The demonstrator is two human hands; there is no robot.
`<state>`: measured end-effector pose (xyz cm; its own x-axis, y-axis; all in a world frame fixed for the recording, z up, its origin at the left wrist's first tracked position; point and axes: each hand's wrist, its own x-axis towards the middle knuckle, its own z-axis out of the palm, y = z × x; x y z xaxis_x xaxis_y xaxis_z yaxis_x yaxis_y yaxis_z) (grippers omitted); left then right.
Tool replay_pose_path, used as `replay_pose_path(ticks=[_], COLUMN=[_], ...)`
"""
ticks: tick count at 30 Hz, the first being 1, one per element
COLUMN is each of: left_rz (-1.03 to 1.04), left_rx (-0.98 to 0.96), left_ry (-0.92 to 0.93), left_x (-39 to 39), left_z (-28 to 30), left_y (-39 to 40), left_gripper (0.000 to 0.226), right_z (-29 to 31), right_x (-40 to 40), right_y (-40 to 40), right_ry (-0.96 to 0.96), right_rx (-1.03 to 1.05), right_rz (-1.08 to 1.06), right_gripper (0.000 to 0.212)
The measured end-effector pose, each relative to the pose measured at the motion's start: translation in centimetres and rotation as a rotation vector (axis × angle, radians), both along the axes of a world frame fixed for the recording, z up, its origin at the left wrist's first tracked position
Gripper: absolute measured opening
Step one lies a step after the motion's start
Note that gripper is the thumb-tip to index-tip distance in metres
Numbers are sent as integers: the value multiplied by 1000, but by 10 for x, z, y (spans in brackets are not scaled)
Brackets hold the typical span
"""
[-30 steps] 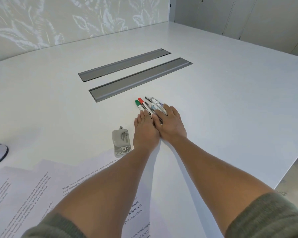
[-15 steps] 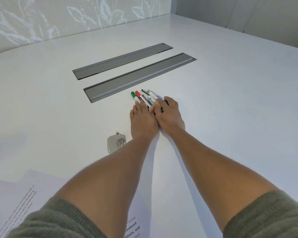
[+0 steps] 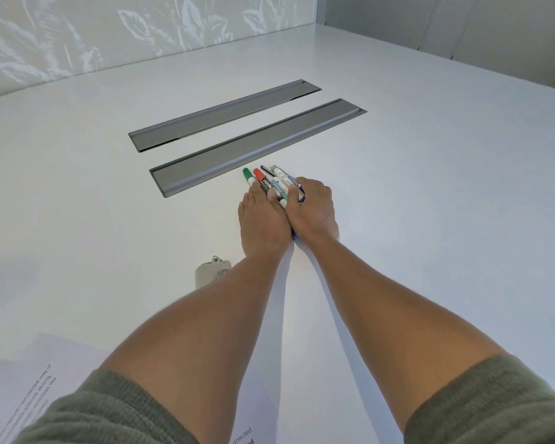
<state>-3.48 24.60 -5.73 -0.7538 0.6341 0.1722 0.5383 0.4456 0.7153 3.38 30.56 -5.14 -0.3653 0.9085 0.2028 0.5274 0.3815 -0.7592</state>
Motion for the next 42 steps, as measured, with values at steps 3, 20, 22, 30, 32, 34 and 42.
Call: replay_pose_path(ticks=[3,20,22,30,32,34,42], left_rz=[61,42,23,-23,-16,-11,-19], left_rx=[39,59,64,28,35,48,39], left_ry=[-37,-72,-93,-72,-65,-64,-114], left_x=[3,18,19,22,24,27,29], left_z=[2,2,4,0,-1,-2,8], left_y=[-4,-23,-24,-33,-35,-38,-42], left_gripper=[47,50,51,52,52,51,54], right_z=[2,1,2,1,1,2,7], right_x=[3,15,16,25,26,28,33], right_y=[-3,-28,-29,-36,-37,-39,-47], right_ry=[-12,79,92,74,67,63,80], right_rx=[-7,-10,-20,-52,-50,-54,-67], right_rz=[-38,-168,-147,-85,-83,-77,-72], right_gripper=[38,29,29,32,33,35,38])
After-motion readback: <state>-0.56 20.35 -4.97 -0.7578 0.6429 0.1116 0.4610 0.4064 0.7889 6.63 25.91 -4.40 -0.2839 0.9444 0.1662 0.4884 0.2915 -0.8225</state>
